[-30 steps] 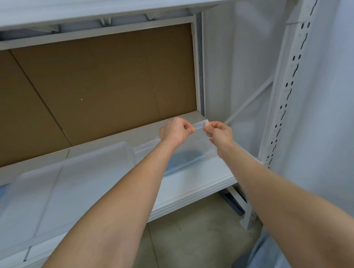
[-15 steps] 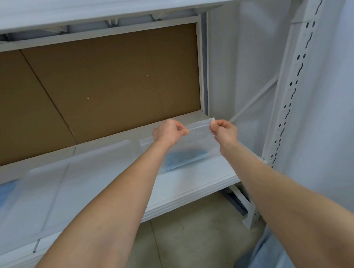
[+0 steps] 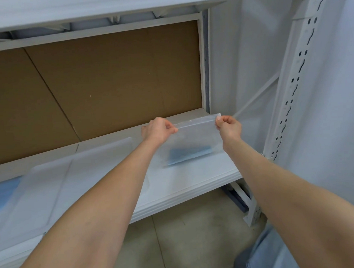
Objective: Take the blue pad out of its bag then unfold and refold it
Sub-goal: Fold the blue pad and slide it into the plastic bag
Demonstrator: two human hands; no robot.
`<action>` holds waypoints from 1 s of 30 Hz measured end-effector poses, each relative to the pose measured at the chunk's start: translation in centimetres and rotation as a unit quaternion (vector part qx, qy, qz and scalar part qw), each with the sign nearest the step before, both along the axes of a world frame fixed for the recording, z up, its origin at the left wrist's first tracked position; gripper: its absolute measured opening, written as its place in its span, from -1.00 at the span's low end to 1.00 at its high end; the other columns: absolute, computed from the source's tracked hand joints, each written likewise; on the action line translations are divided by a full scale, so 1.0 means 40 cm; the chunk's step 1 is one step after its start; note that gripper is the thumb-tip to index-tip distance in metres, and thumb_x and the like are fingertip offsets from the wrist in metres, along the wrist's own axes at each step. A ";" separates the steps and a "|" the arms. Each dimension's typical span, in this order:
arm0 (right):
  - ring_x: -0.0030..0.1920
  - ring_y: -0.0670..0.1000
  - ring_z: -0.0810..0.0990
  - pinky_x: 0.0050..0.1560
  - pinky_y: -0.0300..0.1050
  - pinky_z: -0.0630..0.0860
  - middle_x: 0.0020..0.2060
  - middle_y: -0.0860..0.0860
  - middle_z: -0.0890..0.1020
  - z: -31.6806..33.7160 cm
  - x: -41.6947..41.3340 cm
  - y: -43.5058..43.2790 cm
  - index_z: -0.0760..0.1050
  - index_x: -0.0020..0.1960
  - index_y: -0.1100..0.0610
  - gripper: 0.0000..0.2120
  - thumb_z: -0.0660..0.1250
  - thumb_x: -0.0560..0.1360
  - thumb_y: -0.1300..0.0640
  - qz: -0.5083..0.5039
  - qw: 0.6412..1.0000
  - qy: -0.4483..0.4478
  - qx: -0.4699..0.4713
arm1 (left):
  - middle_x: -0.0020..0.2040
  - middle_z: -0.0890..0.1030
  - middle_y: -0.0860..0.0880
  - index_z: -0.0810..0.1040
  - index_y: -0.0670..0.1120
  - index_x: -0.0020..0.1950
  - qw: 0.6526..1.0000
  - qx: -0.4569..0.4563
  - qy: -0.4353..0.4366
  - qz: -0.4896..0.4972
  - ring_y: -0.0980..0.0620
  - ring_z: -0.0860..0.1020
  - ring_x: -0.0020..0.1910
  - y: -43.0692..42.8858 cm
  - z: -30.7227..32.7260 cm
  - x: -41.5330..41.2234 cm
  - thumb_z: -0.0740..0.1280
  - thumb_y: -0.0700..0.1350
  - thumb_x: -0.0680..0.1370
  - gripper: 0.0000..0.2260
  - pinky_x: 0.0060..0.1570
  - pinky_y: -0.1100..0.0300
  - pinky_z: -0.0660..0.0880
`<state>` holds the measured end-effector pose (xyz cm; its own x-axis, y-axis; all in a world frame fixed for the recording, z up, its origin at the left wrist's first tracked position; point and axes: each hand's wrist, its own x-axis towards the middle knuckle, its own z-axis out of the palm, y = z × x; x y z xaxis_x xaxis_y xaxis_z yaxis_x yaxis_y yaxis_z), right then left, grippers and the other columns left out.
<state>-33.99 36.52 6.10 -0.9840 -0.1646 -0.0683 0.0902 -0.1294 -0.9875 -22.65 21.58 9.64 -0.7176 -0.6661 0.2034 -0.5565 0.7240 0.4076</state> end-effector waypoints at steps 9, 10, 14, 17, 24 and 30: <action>0.34 0.09 0.30 0.34 -0.01 0.23 0.31 -0.01 0.42 0.045 0.043 -0.034 0.42 0.35 -0.07 -0.60 0.31 0.53 -0.06 0.020 0.786 0.447 0.426 | 0.04 0.67 0.01 0.65 0.05 0.04 0.996 -0.075 -0.034 -0.037 -0.03 0.56 0.12 0.026 -0.003 -0.017 0.31 0.08 0.52 -0.80 0.16 0.13 0.32; 0.35 0.09 0.28 0.38 0.00 0.16 0.29 -0.03 0.45 0.056 0.055 -0.045 0.44 0.34 -0.09 -0.63 0.28 0.54 -0.08 0.069 0.740 0.485 0.461 | 0.04 0.67 0.02 0.65 0.07 0.05 0.995 -0.083 -0.036 -0.045 -0.03 0.55 0.12 0.030 -0.006 -0.020 0.31 0.10 0.52 -0.79 0.15 0.13 0.31; 0.33 0.08 0.31 0.45 0.07 0.08 0.14 -0.01 0.59 0.064 0.077 -0.079 0.54 0.21 -0.07 -0.75 0.18 0.60 -0.06 0.155 0.695 0.455 0.535 | 0.02 0.67 -0.01 0.66 0.09 0.05 0.993 -0.103 -0.035 -0.055 -0.06 0.55 0.10 0.037 -0.008 -0.024 0.27 0.14 0.54 -0.77 0.10 0.13 0.30; 0.27 0.07 0.36 0.32 0.00 0.23 0.06 0.01 0.62 0.066 0.079 -0.081 0.55 0.18 -0.06 -0.79 0.21 0.60 0.03 0.157 0.707 0.439 0.532 | 0.02 0.67 0.02 0.66 0.11 0.04 0.992 -0.106 -0.031 -0.058 -0.03 0.55 0.11 0.030 -0.009 -0.016 0.29 0.12 0.53 -0.79 0.11 0.13 0.30; 0.27 0.10 0.38 0.21 -0.01 0.30 0.13 0.06 0.60 0.053 0.095 -0.079 0.52 0.22 -0.01 -0.76 0.18 0.61 0.14 0.149 0.717 0.411 0.543 | 0.05 0.67 0.08 0.66 0.10 0.03 0.996 -0.077 -0.020 -0.036 0.03 0.55 0.13 0.001 -0.009 0.019 0.33 0.09 0.50 -0.82 0.17 0.12 0.29; 0.24 0.11 0.39 0.19 -0.02 0.31 0.14 0.06 0.58 0.035 0.102 -0.079 0.49 0.24 0.01 -0.75 0.17 0.61 0.16 0.143 0.717 0.400 0.553 | 0.06 0.67 0.06 0.66 0.06 0.05 0.998 -0.063 -0.011 -0.017 0.01 0.55 0.13 -0.004 -0.026 0.039 0.32 0.08 0.52 -0.80 0.20 0.14 0.34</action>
